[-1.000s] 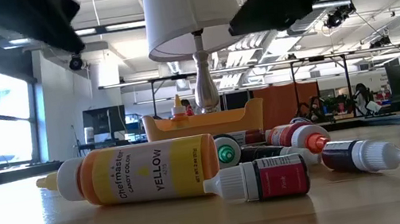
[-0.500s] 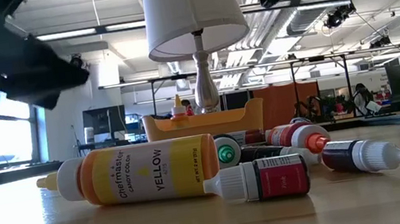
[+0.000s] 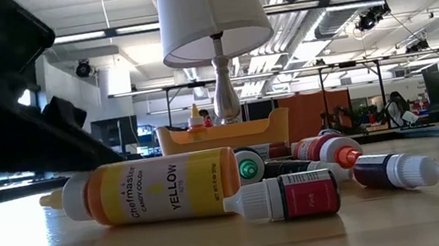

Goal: Pick & Place food coloring
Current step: Put the yellow food coloring bottle into the yellow bin

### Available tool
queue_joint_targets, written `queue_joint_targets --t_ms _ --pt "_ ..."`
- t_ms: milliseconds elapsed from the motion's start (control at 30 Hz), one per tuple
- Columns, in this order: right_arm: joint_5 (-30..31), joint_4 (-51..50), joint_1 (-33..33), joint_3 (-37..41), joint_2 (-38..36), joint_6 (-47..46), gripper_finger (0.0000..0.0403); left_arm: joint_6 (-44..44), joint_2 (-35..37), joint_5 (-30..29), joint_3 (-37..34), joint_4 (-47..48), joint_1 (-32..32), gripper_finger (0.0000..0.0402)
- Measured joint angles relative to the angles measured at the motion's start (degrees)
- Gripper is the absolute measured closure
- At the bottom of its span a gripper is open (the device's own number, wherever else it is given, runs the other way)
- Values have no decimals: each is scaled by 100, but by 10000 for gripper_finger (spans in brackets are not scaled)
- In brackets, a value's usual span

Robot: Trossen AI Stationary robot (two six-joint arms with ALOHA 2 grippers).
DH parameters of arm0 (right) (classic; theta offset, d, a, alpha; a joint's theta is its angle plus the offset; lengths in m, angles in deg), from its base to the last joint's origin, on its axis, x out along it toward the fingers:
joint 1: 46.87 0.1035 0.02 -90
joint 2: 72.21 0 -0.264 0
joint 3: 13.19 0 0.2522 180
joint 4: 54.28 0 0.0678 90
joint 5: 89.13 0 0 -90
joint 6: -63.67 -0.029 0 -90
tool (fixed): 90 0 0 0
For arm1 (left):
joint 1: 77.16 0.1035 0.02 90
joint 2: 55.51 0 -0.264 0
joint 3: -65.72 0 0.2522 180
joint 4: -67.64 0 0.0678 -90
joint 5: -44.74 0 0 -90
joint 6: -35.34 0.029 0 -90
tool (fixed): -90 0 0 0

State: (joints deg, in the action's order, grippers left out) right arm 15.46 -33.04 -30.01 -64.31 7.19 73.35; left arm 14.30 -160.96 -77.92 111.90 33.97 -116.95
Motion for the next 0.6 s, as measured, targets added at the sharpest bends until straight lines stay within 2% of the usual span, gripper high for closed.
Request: queue_joint_targets --t_ms 267,600 --pt "-2 3 0 0 0 238 279 -226 7 349 15 63 0 237" --pt "-1 3 0 0 0 238 279 -318 7 317 15 217 0 237"
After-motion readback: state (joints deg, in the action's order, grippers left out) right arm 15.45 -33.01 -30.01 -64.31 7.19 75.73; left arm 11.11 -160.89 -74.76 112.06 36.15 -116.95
